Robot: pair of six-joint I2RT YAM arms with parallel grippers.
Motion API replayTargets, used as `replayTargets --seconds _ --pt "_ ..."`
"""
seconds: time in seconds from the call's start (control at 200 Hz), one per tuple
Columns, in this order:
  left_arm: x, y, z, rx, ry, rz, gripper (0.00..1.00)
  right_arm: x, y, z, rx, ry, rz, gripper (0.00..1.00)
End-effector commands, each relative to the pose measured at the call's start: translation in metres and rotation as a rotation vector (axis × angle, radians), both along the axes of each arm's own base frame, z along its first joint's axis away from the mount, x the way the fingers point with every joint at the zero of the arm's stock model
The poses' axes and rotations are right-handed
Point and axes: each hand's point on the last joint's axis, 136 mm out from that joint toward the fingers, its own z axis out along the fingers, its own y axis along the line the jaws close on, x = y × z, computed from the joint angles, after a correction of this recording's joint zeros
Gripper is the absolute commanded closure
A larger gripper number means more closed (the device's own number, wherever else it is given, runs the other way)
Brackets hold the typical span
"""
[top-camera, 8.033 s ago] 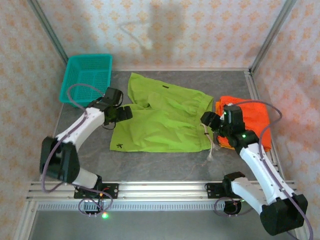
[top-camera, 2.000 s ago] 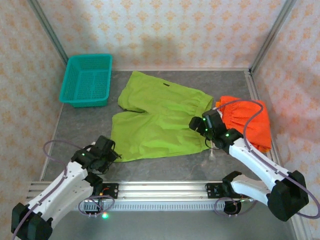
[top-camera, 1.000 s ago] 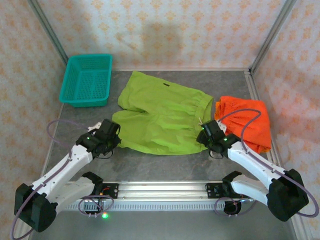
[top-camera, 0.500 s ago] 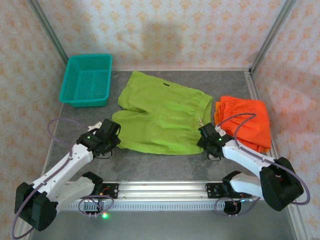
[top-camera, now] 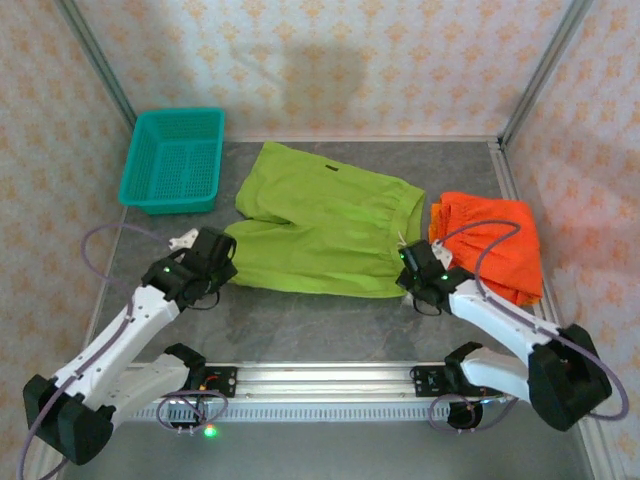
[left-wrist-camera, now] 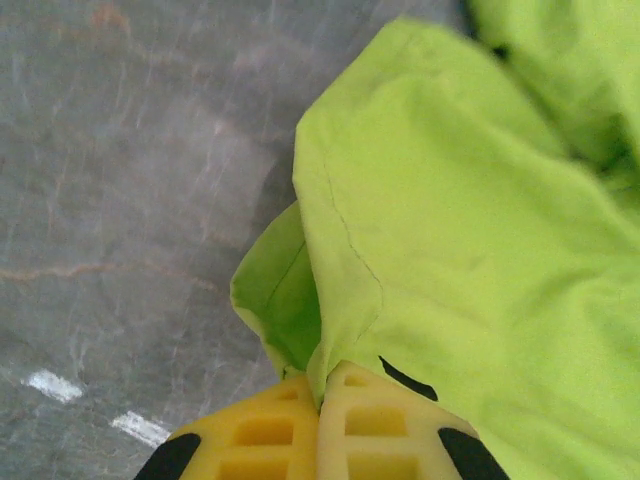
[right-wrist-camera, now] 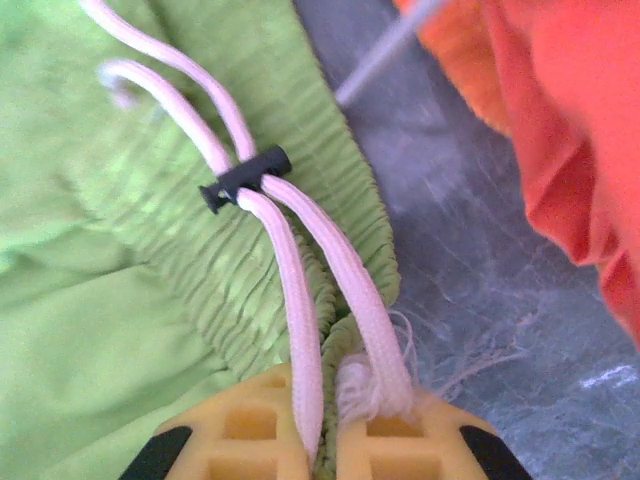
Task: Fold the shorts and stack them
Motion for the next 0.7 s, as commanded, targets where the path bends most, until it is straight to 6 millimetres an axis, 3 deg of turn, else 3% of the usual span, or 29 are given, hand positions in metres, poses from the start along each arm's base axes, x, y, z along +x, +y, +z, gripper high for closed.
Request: replayTargets --seconds 0.0,0.185,0.33,0.525,0.695 --pt "-0.003 0.025 0.039 0.102 -0.067 0.021 1.0 0.012 -0.011 0.052 -0.058 -0.131 0.013 1.0" --pt "0.001 0.035 0.094 0.122 -0.164 0.013 1.0 0.012 -0.011 0.114 -0.049 -0.238 0.065 1.0" --pt "0.005 0.035 0.138 0.141 -0.229 -0.023 1.0 0.009 -0.007 0.144 -0.031 -0.257 0.105 1.0" --pt "0.011 0.03 0.183 0.159 -0.28 -0.078 1.0 0.008 -0.008 0.166 -0.026 -0.287 0.106 1.0" --pt "0.032 0.022 0.195 0.182 -0.28 -0.11 1.0 0.019 -0.005 0.172 -0.036 -0.293 0.097 1.0"
